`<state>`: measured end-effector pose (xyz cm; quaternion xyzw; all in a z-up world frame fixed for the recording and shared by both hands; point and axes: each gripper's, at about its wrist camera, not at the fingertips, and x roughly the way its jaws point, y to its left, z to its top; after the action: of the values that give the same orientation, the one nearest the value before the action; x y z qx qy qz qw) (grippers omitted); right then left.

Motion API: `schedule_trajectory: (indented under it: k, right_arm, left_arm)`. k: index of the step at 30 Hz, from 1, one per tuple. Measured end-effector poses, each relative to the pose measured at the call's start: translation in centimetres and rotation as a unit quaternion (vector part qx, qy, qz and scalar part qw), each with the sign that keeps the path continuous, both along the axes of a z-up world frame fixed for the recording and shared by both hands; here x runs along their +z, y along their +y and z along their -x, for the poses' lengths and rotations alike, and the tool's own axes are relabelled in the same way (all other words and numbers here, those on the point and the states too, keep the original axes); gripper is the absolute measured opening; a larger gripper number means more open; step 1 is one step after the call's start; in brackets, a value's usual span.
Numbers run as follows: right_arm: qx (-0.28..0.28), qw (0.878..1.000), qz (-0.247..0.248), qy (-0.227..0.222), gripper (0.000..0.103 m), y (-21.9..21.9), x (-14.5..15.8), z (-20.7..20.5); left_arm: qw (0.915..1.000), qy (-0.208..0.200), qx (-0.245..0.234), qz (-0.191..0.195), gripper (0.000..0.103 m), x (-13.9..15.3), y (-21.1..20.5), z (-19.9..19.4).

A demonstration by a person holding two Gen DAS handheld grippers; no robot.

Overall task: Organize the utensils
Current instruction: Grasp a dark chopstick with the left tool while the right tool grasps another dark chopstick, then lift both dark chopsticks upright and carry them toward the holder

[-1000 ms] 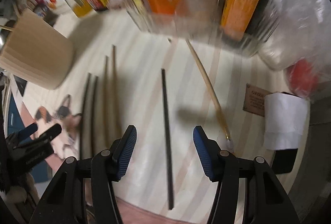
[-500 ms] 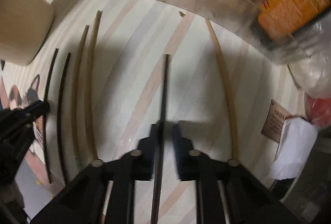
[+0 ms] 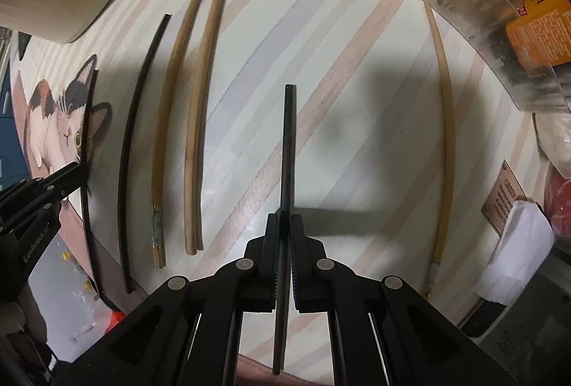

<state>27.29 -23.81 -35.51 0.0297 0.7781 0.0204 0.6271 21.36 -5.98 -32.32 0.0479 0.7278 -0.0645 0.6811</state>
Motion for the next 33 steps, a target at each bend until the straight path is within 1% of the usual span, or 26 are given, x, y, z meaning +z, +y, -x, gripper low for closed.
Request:
schedule_trajectory:
  k: [2,3,4,6,7,9,11,13,14,16,18,21,22,23,25,27,30,33]
  right_arm:
    - [-0.002,1.000,-0.008,0.012,0.023,0.0,0.2,0.4]
    - [-0.001,1.000,-0.009,0.018,0.037,0.0,0.1,0.8]
    - [0.000,1.000,-0.008,0.024,0.040,0.1,0.0,1.2]
    - [0.005,0.999,0.003,0.034,0.040,-0.1,-0.4,2.4]
    - [0.009,1.000,0.010,0.028,0.040,0.1,-0.2,2.7]
    - [0.016,0.999,0.026,0.019,0.039,0.6,-0.1,3.1]
    - [0.013,0.999,0.047,0.006,0.037,1.2,0.2,3.6]
    - [0.000,0.999,0.048,-0.005,0.025,1.6,0.6,4.1]
    - [-0.007,0.999,0.050,-0.010,0.022,1.9,0.7,4.3]
    - [-0.016,0.998,0.053,-0.019,0.012,2.6,1.0,4.8]
    - [-0.017,0.998,0.059,-0.029,0.007,3.5,1.3,5.3]
    - [-0.026,0.997,0.055,-0.044,0.006,3.6,1.8,6.2]
    - [-0.038,0.997,0.042,-0.045,0.006,3.2,2.0,6.5]
    - [-0.048,0.997,0.030,-0.047,0.006,3.1,2.5,7.0]
    - [-0.056,0.996,0.024,-0.063,0.006,2.5,3.5,7.7]
    - [-0.065,0.995,0.015,-0.081,0.006,2.0,5.0,8.3]
    - [-0.068,0.992,0.003,-0.105,0.006,1.4,7.1,8.2]
    - [-0.072,0.988,-0.008,-0.135,0.006,1.2,9.8,8.2]
  left_arm:
    - [0.9999,0.009,0.002,0.011,0.010,0.1,0.3,0.0]
    - [0.9997,0.017,0.003,0.016,0.010,0.0,0.5,-0.7]
    - [0.9995,0.024,0.004,0.020,0.010,0.0,0.7,-0.6]
    - [0.9994,0.027,-0.004,0.022,0.010,-0.2,1.0,0.3]
    - [0.9995,0.023,-0.011,0.019,0.010,-0.1,0.9,0.9]
    - [0.9995,0.014,-0.026,0.008,0.010,0.1,0.5,1.4]
    - [0.9990,0.011,-0.042,-0.008,0.010,0.1,-0.9,1.3]
    - [0.9984,0.009,-0.053,-0.014,0.007,0.2,-2.4,1.5]
    - [0.9983,0.009,-0.055,-0.014,0.007,0.2,-3.0,1.6]
    - [0.9984,0.009,-0.055,-0.014,0.007,0.5,-3.9,1.6]
    - [0.9985,0.007,-0.054,-0.012,0.006,0.7,-4.0,1.6]
    - [0.9988,0.001,-0.048,-0.009,0.004,0.9,-4.2,1.8]
    - [0.9987,-0.003,-0.049,-0.013,0.003,0.5,-2.6,1.3]
    - [0.9987,-0.008,-0.047,-0.014,0.003,0.6,-2.4,1.6]
    - [0.9991,-0.006,-0.043,0.000,0.003,0.4,-1.4,1.8]
    - [0.9989,-0.019,-0.043,0.005,0.003,1.4,-1.2,2.1]
    - [0.9985,-0.034,-0.039,0.016,0.003,3.1,-0.6,2.4]
    - [0.9974,-0.060,-0.029,0.027,0.003,5.5,0.3,2.2]
